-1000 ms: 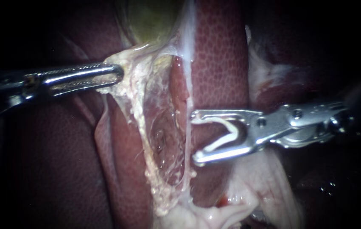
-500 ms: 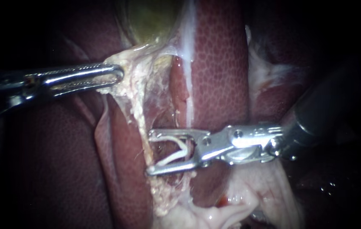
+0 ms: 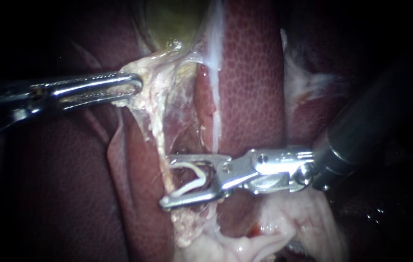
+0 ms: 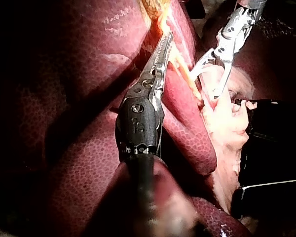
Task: Clipping first clip left tube
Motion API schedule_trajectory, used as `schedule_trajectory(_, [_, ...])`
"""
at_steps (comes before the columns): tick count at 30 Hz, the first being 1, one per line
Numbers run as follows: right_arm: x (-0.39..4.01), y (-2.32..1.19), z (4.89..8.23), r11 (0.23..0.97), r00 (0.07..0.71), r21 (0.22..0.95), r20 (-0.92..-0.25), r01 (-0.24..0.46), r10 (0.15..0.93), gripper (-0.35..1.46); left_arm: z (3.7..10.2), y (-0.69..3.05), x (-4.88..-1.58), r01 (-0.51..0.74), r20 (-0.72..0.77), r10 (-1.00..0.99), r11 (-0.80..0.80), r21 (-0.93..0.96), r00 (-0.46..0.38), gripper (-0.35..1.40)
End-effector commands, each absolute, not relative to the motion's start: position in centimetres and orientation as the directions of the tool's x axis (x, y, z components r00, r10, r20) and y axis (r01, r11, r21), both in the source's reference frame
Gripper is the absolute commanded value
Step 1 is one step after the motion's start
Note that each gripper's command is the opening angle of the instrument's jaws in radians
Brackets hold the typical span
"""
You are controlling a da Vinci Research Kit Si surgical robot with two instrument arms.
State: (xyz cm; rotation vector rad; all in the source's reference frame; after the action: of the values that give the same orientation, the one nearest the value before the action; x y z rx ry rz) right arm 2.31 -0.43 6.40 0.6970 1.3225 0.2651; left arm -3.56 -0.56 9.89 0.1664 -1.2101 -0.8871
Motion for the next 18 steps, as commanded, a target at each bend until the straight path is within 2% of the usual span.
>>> schedule_trajectory(1, [2.32,-0.45,6.41,0.769,0.253,0.604,-0.793,0.209,0.554,0.60,9.89,-0.56,-3.56,0.504,0.739,-0.670,0.664,0.552,0.073,-0.35])
schedule_trajectory(9, [2.44,-0.52,6.44,0.742,0.264,0.626,-0.778,0.241,0.570,0.60,9.89,-0.56,-3.57,0.505,0.739,-0.670,0.664,0.552,0.072,-0.35])
schedule_trajectory(18, [2.58,-0.49,6.46,0.732,0.248,0.639,-0.768,0.236,0.590,0.60,9.91,-0.58,-3.61,0.507,0.740,-0.669,0.663,0.550,0.072,-0.35])
